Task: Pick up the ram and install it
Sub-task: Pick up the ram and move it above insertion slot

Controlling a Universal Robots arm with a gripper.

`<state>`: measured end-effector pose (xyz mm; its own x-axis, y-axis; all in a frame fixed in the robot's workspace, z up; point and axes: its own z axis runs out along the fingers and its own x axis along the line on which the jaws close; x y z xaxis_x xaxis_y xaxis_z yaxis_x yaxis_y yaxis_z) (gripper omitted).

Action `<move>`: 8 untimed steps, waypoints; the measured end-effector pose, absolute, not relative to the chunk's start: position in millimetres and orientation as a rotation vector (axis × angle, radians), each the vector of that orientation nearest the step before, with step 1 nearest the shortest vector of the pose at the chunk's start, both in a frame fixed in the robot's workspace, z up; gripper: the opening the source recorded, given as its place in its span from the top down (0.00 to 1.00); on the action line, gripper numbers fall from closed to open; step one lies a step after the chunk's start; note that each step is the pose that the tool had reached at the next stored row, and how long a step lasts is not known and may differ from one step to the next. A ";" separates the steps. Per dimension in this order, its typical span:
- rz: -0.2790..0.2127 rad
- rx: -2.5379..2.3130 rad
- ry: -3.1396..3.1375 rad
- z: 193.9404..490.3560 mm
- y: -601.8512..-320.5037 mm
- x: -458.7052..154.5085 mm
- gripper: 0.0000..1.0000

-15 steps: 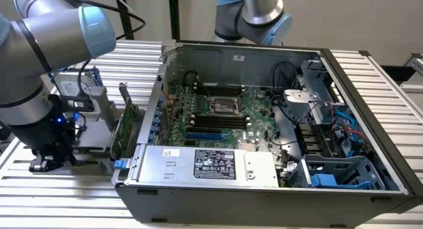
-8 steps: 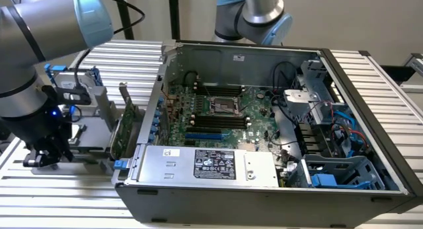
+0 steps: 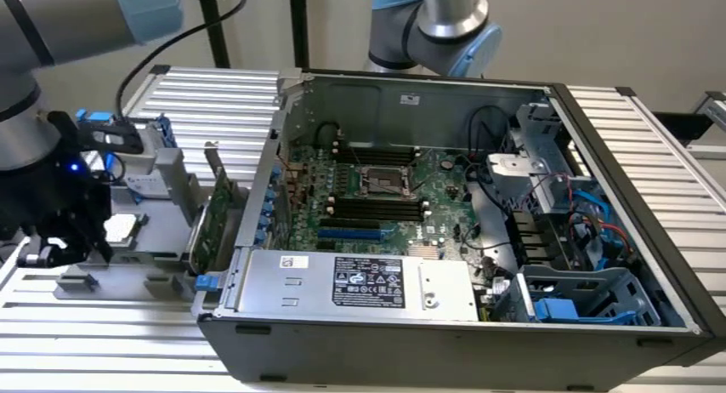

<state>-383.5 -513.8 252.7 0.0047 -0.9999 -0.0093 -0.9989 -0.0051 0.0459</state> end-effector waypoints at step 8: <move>-0.061 2.208 -2.197 289.0 -513.8 -377.1 1.00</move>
